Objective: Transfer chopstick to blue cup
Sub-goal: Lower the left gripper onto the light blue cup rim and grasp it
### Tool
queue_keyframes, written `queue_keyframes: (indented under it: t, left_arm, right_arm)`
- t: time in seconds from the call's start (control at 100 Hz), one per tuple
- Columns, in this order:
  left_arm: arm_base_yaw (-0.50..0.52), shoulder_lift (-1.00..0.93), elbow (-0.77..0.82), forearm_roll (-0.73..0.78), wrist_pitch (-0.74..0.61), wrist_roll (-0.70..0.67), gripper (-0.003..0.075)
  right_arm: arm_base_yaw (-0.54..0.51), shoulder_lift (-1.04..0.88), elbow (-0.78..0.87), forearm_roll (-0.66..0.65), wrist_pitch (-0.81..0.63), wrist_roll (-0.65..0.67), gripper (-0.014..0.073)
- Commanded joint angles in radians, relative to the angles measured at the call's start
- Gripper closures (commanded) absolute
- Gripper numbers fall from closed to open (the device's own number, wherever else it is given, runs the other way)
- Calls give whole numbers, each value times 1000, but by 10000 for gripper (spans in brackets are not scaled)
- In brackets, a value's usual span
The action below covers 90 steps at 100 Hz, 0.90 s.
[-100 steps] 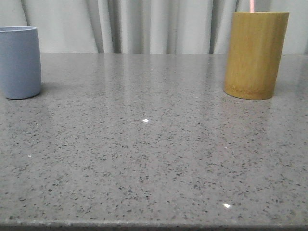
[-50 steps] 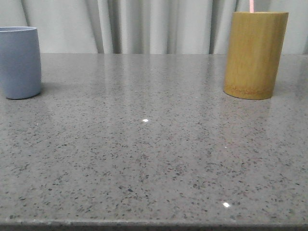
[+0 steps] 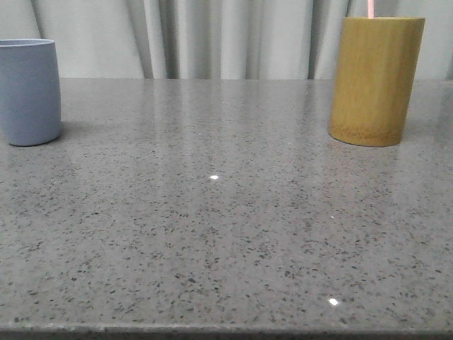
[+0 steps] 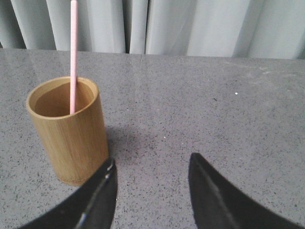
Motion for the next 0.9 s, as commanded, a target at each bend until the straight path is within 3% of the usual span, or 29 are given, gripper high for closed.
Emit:
queue_keyframes:
  t: [0.0, 0.29, 0.89]
  left_arm:
    - [-7, 3, -41, -27, -89, -2, 344]
    - [-7, 44, -85, -45, -105, -2, 344]
    - [-7, 604, -725, -43, 546, 45, 339]
  right_arm:
    - [-5, 7, -24, -6, -74, -2, 222]
    - [-5, 11, -46, -3, -84, -2, 222]
    - [-5, 34, -54, -3, -87, -2, 222]
